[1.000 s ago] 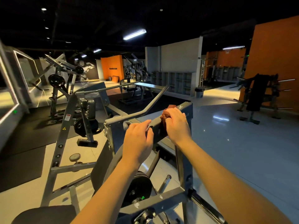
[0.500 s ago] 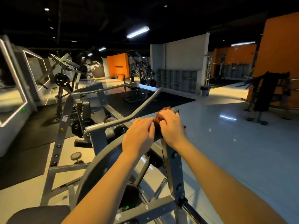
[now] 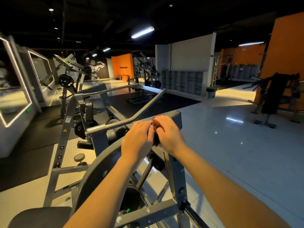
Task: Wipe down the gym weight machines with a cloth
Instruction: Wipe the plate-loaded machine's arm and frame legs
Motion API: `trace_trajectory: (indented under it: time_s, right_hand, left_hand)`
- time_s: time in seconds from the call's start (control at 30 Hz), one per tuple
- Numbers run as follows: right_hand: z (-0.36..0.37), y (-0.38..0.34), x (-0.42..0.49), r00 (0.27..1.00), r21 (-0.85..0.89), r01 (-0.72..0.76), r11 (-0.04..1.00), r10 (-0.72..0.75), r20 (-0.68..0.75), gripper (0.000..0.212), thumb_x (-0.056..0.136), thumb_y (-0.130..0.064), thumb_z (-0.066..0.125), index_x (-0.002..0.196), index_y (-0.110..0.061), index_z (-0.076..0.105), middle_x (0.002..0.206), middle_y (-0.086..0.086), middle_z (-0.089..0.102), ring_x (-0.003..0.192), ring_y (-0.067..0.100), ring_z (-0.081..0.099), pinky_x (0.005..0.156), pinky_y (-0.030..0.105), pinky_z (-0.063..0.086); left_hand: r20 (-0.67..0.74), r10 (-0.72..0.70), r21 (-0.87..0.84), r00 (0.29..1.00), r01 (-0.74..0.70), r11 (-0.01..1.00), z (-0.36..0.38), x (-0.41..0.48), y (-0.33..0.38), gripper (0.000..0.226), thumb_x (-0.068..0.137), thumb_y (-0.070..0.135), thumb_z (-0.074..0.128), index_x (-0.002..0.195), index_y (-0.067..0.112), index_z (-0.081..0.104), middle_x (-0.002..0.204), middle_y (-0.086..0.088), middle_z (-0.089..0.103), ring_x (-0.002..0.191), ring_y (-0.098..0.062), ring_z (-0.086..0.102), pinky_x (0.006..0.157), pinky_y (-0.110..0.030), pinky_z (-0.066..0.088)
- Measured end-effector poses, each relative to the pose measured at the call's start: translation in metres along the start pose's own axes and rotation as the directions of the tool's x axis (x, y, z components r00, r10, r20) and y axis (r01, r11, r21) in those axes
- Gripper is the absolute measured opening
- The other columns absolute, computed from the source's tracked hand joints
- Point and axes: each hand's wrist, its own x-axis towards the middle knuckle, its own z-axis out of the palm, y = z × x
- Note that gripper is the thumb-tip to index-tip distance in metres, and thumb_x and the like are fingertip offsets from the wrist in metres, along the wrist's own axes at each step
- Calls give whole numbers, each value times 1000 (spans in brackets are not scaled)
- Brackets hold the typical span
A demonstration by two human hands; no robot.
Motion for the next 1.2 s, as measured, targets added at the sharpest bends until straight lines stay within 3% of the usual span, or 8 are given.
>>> trace_trajectory:
  time_s: [0.17, 0.33, 0.53, 0.67, 0.87, 1.03, 1.1, 1.2]
  right_hand:
    - [-12, 6, 9, 999, -150, 53, 987, -53, 2, 38, 98, -34, 32, 124, -30, 60, 130, -9, 60, 125, 10, 48, 120, 39, 23]
    - [-27, 17, 46, 980, -235, -196, 952, 180, -89, 49, 93, -40, 21, 114, -26, 63, 117, -4, 61, 115, 16, 50, 112, 43, 36]
    - [2, -11, -2, 1000, -65, -18, 998, 19, 19, 37, 100, -35, 32, 124, -28, 60, 133, -8, 59, 129, 11, 48, 122, 45, 28]
    - [-5, 0, -1, 999, -163, 3, 987, 4, 42, 41, 103, -34, 32, 138, -32, 53, 149, -10, 50, 146, 11, 33, 127, 48, 9]
    - [8, -9, 5, 990, -51, -128, 990, 125, -58, 35, 108, -32, 34, 136, -26, 54, 145, -3, 52, 134, 15, 47, 113, 44, 44]
    - [13, -34, -32, 997, 45, -75, 996, 76, -23, 34, 108, -25, 42, 138, -27, 56, 146, -1, 49, 127, 9, 46, 110, 29, 40]
    - [11, -46, -49, 989, 129, -134, 982, 142, -48, 33, 107, -24, 43, 137, -27, 58, 143, 0, 50, 118, 6, 45, 105, 23, 39]
    - [9, -53, -79, 978, 205, -173, 963, 193, -80, 33, 106, -26, 48, 138, -30, 57, 141, -4, 57, 122, 11, 53, 108, 35, 46]
  left_hand:
    - [4, 17, -20, 1000, -17, 1000, -1, -1, -3, 32, 108, 34, 35, 119, 29, 64, 116, 11, 67, 108, -5, 52, 91, -19, 34]
    - [4, -18, 21, 1000, 18, 1000, 6, 2, -7, 39, 107, 39, 35, 135, 27, 60, 131, 11, 64, 123, -6, 52, 99, -17, 33]
    - [-37, -29, -55, 999, 27, 998, 1, 1, -3, 31, 108, 35, 35, 120, 28, 63, 116, 11, 67, 106, -6, 54, 93, -20, 40]
    - [-21, 17, -60, 1000, -18, 998, -4, -2, -3, 30, 108, 33, 36, 120, 28, 63, 116, 11, 67, 104, -3, 52, 91, -18, 34]
    - [-12, 47, -72, 999, -48, 996, -5, -1, -1, 29, 108, 33, 38, 119, 26, 64, 115, 10, 68, 102, -2, 52, 88, -13, 35]
    - [-76, 10, -225, 997, -27, 974, -18, -25, -17, 25, 106, 28, 45, 121, 25, 64, 111, 13, 65, 102, 1, 50, 98, -29, 45]
    - [-68, -1, -303, 998, -20, 953, -22, -44, -10, 25, 106, 30, 46, 124, 26, 62, 112, 17, 63, 105, 3, 52, 99, -26, 45]
    - [-22, -60, -439, 998, 44, 897, -17, -69, 14, 21, 104, 34, 51, 124, 36, 56, 109, 27, 60, 106, 7, 56, 91, -16, 45]
